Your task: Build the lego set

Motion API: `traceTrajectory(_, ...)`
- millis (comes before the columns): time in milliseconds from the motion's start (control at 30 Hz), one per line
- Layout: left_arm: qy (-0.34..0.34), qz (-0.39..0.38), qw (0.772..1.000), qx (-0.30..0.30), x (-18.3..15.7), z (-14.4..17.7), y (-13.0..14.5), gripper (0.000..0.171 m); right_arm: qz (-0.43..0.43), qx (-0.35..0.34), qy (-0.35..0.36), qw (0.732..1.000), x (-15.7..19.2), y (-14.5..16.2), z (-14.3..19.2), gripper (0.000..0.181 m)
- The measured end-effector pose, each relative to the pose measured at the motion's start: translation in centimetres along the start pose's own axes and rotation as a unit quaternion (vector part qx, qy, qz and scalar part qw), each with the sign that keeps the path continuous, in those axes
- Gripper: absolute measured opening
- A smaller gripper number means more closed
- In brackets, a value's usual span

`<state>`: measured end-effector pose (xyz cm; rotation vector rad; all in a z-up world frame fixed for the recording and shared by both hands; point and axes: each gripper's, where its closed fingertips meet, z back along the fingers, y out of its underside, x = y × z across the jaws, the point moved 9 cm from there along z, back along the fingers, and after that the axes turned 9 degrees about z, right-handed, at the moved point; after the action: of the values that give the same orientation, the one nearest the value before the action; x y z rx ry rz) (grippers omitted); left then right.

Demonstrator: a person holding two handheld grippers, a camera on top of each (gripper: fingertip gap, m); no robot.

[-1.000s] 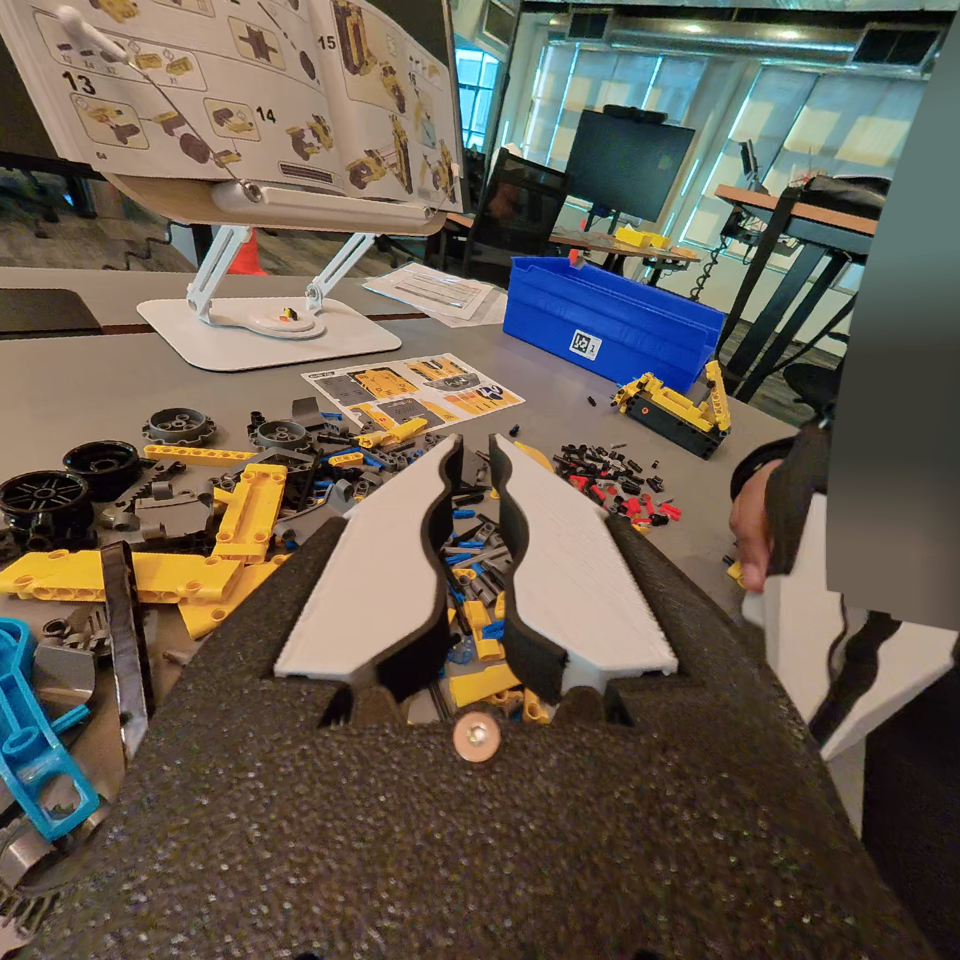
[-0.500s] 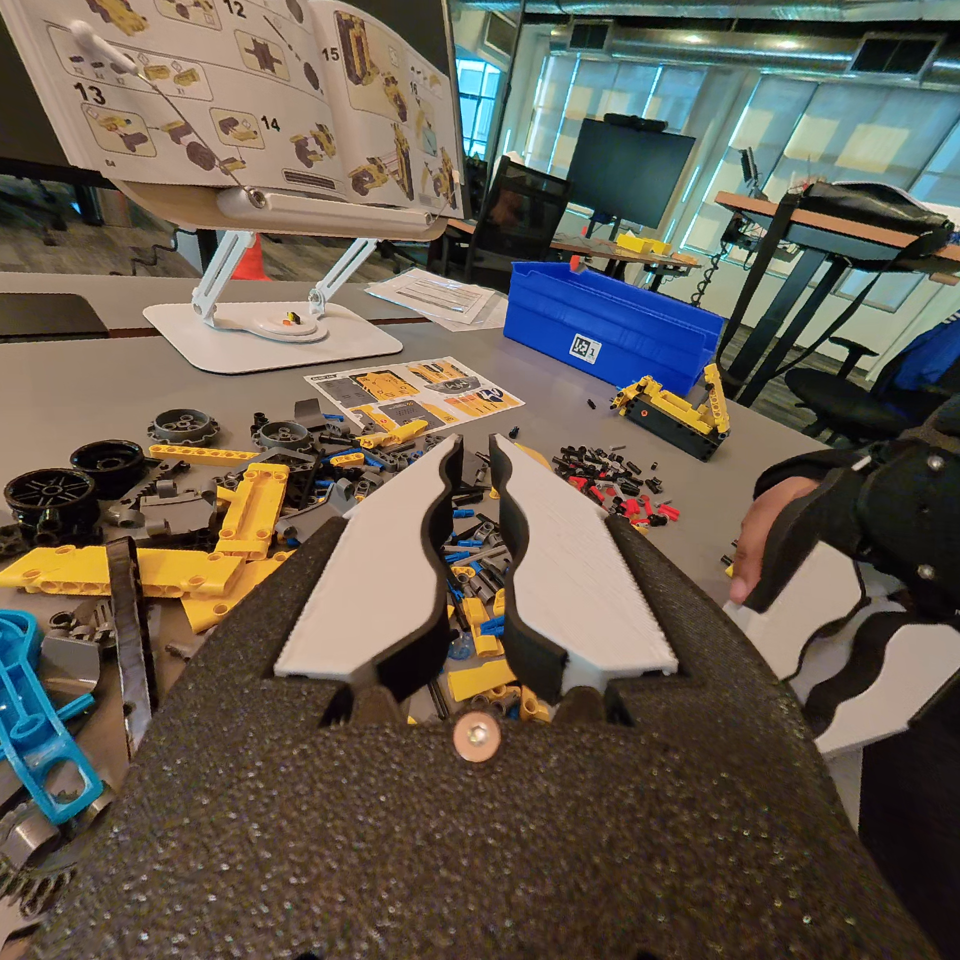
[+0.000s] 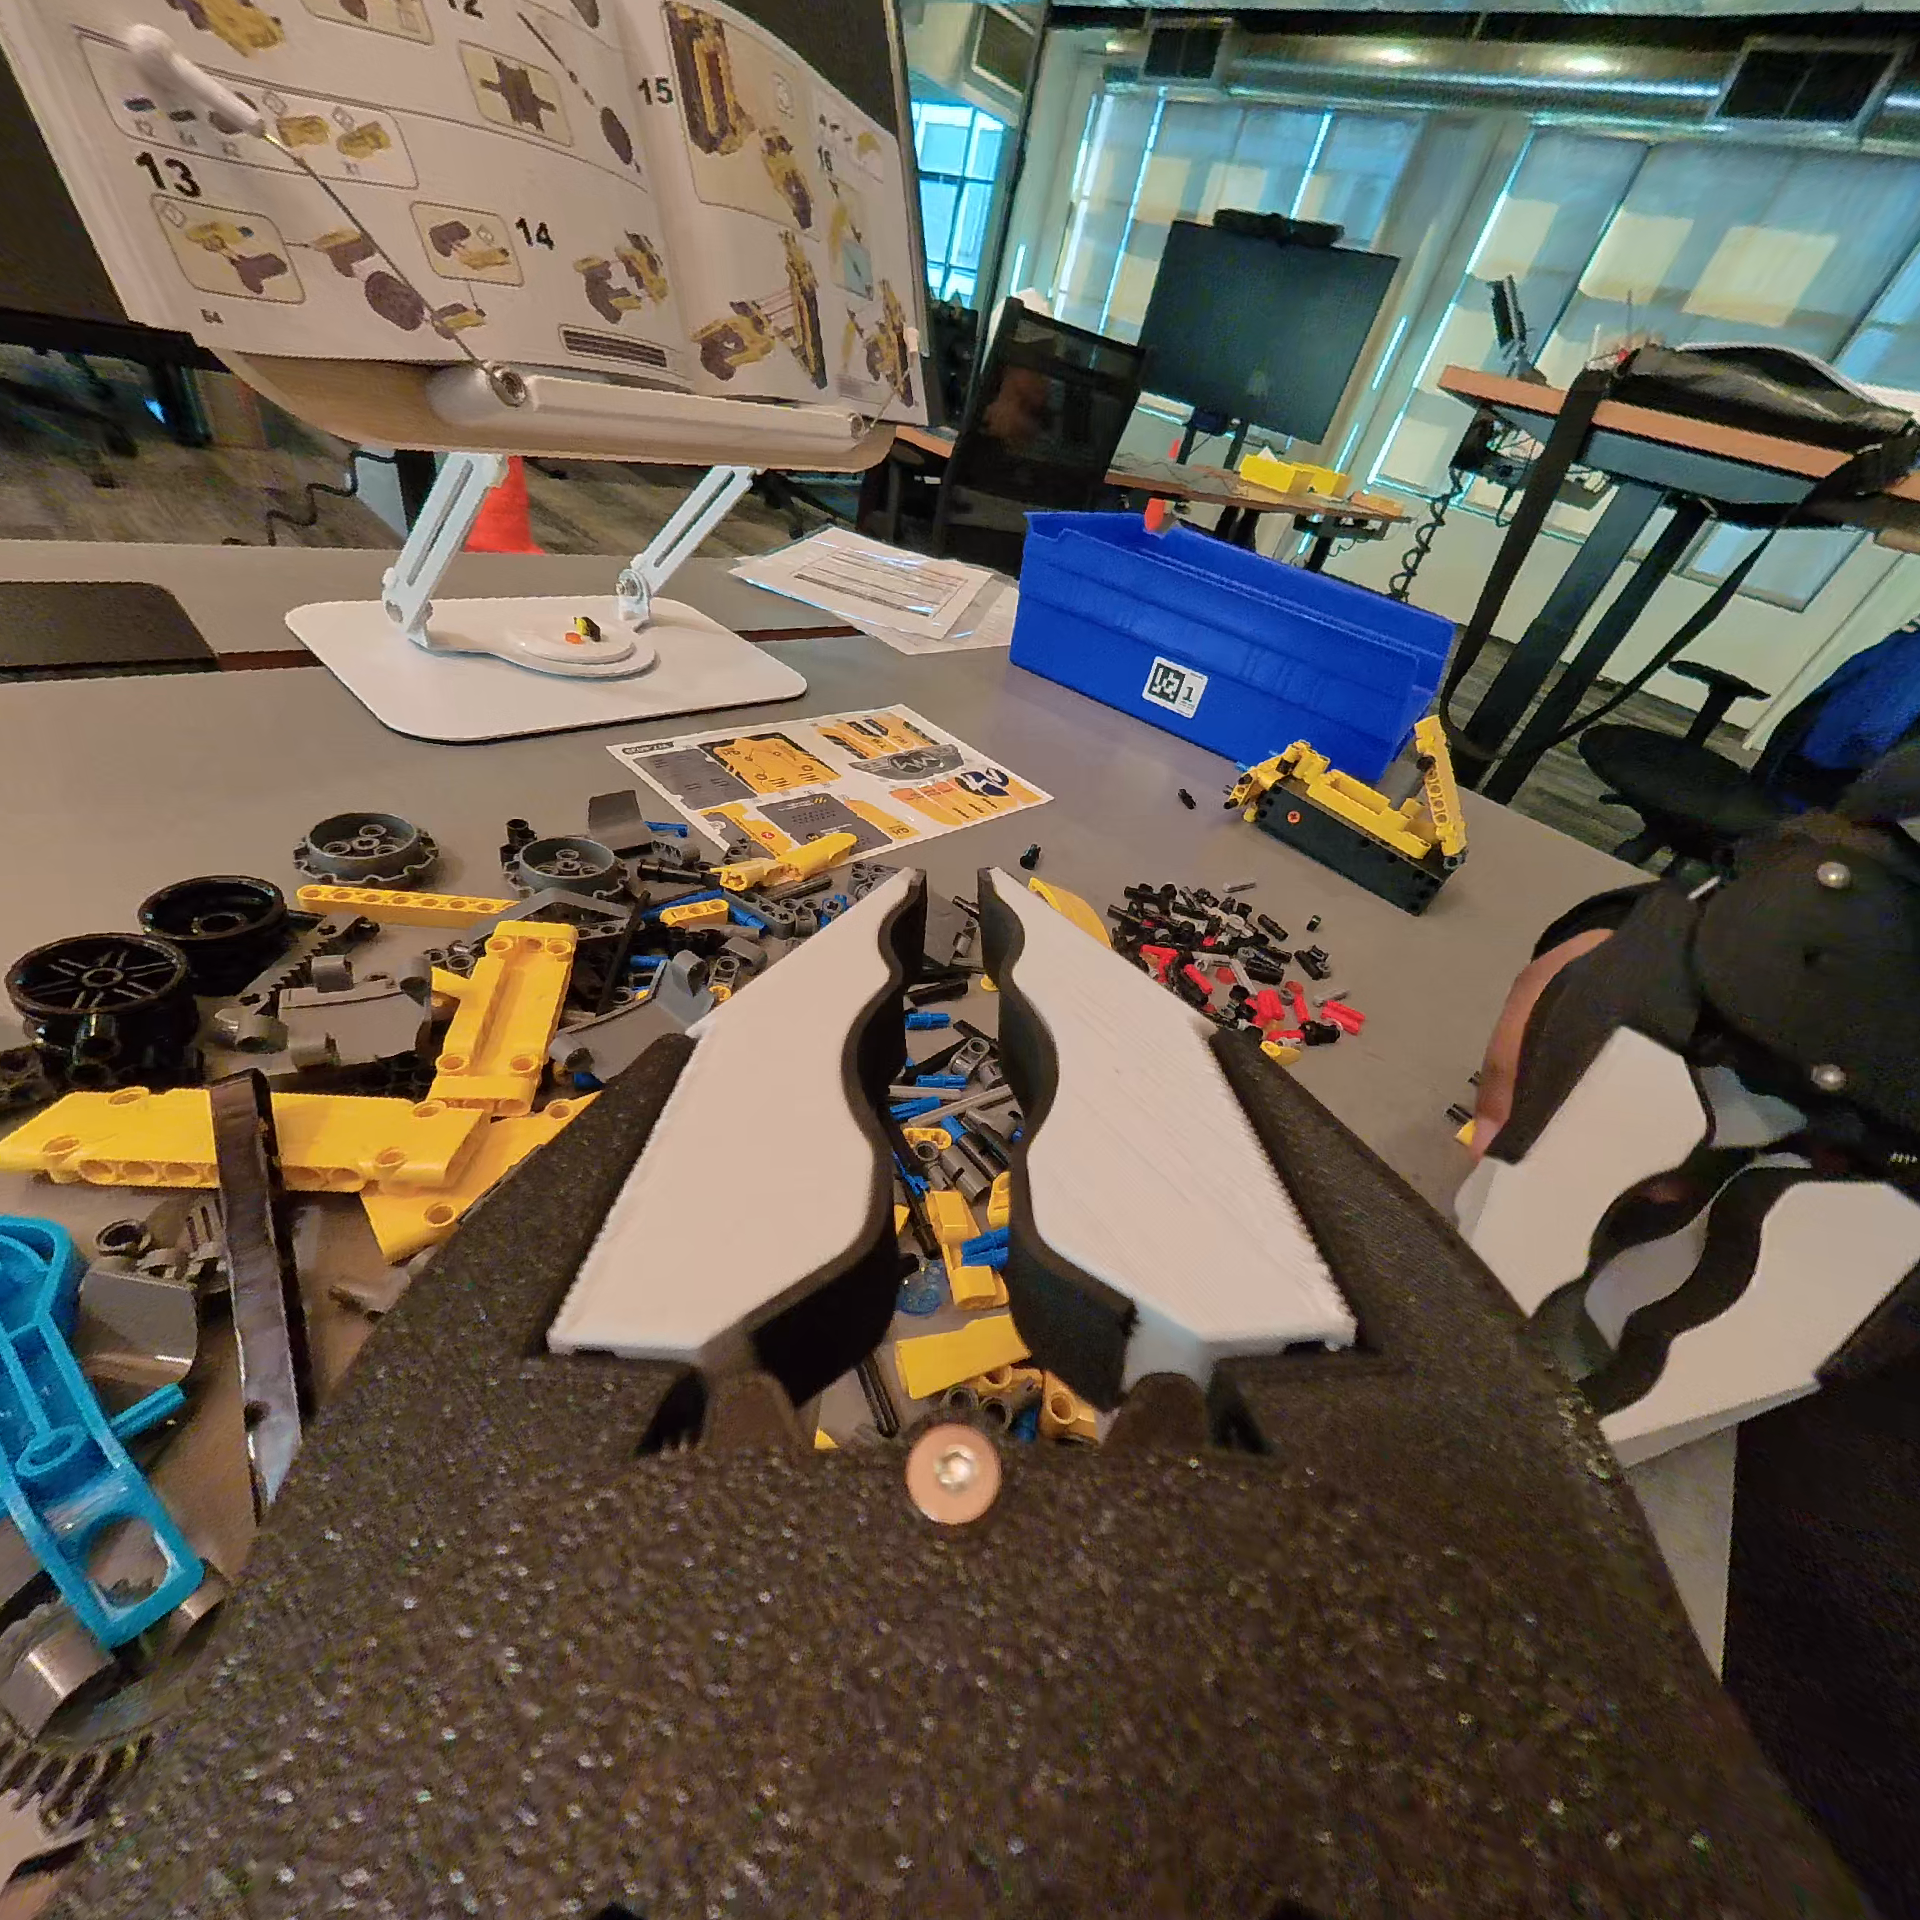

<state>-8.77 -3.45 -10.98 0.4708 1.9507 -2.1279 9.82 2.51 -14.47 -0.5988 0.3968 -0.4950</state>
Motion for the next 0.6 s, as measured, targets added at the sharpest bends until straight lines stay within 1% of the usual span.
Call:
traceTrajectory(133,0.001,0.0,1.0,0.0,0.0,0.0,0.0,0.009,0.007,0.028,-0.004,1.0,-0.1,0.2,-0.7,0.009)
traceTrajectory(200,0.003,0.001,1.0,0.0,0.0,0.0,0.0,0.009,0.008,0.031,-0.005,0.999,-0.2,0.2,-0.8,0.005)
traceTrajectory(300,0.005,0.002,1.0,-0.001,0.0,0.0,0.0,0.009,0.012,0.033,0.003,0.999,-0.3,0.1,-0.8,0.004)
traceTrajectory(367,0.006,0.003,1.0,-0.001,0.0,0.0,0.0,0.009,0.019,0.025,0.016,0.999,-0.4,-0.2,-0.9,0.004)
traceTrajectory(433,0.006,0.003,1.0,-0.002,0.0,0.1,0.0,0.009,0.033,0.018,0.043,0.998,-0.5,-0.7,-1.0,0.004)
traceTrajectory(600,0.006,0.003,1.0,-0.001,0.0,0.0,0.0,0.009,0.08,0.051,0.073,0.993,0.1,-1.6,-2.3,0.005)
